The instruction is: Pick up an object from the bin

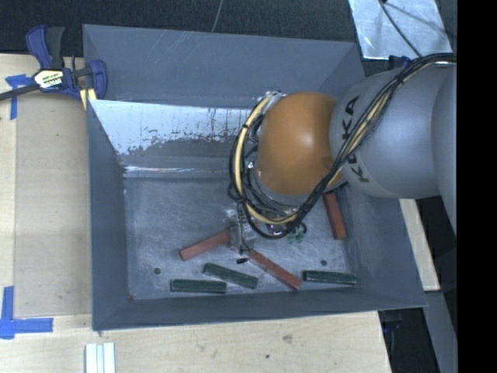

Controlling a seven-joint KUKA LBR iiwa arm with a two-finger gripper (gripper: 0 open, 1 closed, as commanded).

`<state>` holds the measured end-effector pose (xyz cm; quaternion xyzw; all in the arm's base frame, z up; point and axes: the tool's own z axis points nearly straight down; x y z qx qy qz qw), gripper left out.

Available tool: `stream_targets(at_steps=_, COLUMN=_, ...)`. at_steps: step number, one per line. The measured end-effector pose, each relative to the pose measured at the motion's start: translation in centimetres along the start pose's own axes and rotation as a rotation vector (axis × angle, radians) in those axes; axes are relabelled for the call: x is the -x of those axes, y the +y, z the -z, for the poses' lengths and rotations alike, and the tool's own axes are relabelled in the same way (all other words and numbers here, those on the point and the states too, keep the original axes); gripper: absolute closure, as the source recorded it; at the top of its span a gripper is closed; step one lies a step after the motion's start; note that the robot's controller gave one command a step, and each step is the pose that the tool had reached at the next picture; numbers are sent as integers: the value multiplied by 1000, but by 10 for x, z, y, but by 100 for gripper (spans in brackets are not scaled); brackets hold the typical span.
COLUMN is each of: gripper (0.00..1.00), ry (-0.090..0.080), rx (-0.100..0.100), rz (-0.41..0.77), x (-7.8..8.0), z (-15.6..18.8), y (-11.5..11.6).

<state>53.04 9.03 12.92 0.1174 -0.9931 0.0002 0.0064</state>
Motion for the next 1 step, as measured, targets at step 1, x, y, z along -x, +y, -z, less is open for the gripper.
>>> stream_targets(at_steps=1, gripper=100, ry=-16, rx=0, rz=-138, x=10, z=98, y=3)
